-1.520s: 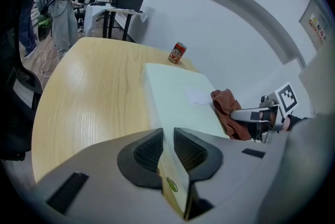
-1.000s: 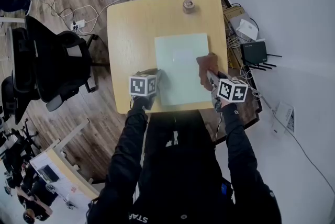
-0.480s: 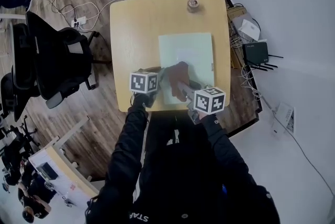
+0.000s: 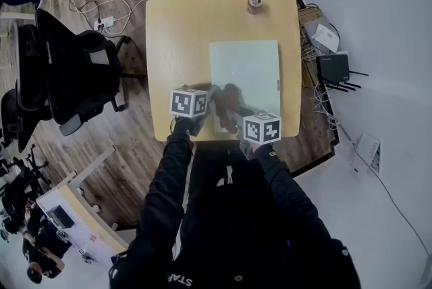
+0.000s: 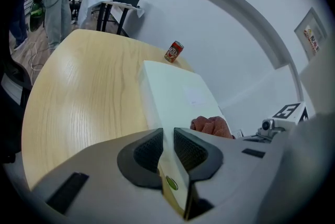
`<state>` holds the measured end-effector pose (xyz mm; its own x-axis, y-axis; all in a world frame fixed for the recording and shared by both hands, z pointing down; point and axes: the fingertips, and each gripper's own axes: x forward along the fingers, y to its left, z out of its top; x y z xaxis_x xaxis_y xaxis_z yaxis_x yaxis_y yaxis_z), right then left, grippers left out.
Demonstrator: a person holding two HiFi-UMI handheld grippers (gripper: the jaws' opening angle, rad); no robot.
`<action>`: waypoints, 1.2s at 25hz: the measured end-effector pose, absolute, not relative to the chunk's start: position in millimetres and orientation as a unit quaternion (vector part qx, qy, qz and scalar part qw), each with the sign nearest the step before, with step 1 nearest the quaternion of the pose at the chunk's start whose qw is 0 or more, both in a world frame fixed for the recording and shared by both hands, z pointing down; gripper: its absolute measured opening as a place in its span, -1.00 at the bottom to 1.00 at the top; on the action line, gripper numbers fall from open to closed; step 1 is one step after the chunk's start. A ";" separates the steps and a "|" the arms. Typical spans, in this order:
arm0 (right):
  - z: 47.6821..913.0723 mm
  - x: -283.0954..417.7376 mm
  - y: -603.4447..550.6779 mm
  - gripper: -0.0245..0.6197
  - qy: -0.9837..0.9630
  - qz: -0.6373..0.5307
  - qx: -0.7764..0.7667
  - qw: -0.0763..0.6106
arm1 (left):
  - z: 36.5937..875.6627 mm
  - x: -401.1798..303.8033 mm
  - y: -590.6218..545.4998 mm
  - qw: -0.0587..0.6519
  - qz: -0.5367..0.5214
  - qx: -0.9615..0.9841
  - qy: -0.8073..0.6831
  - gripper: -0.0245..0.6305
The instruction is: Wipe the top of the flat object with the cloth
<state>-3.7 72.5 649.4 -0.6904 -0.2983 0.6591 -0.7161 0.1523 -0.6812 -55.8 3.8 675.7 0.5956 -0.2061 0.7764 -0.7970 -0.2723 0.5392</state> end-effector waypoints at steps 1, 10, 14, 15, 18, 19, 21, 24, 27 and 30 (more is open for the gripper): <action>650.9 -0.8 72.1 -0.62 -0.735 0.547 0.349 0.196 | 675.6 -56.6 3.5 0.499 0.297 0.741 -0.338 -0.67; 659.3 49.9 71.5 -0.62 -0.718 0.537 0.392 0.208 | 677.0 -59.0 5.0 0.496 0.305 0.738 -0.342 -0.67; 660.0 77.7 70.1 -0.62 -0.709 0.534 0.411 0.207 | 677.1 -57.9 5.2 0.493 0.307 0.737 -0.345 -0.67; 660.2 84.1 69.8 -0.62 -0.706 0.535 0.416 0.205 | 677.3 -57.9 5.4 0.493 0.307 0.737 -0.345 -0.67; 660.5 103.8 68.0 -0.62 -0.698 0.537 0.430 0.198 | 677.5 -58.7 5.3 0.490 0.310 0.737 -0.349 -0.67; 660.6 111.6 67.7 -0.62 -0.694 0.538 0.436 0.197 | 677.5 -58.6 5.3 0.489 0.310 0.736 -0.350 -0.67; 660.5 127.2 67.5 -0.62 -0.688 0.537 0.446 0.196 | 677.4 -57.9 5.6 0.489 0.311 0.736 -0.350 -0.67; 659.3 146.2 66.7 -0.62 -0.681 0.535 0.459 0.197 | 677.0 -58.3 5.7 0.489 0.312 0.735 -0.350 -0.67; 659.2 160.6 65.4 -0.62 -0.676 0.532 0.470 0.199 | 676.8 -58.9 4.6 0.487 0.312 0.736 -0.351 -0.67; 654.5 170.4 66.2 -0.62 -0.677 0.527 0.475 0.198 | 677.2 -57.5 5.5 0.486 0.314 0.736 -0.351 -0.67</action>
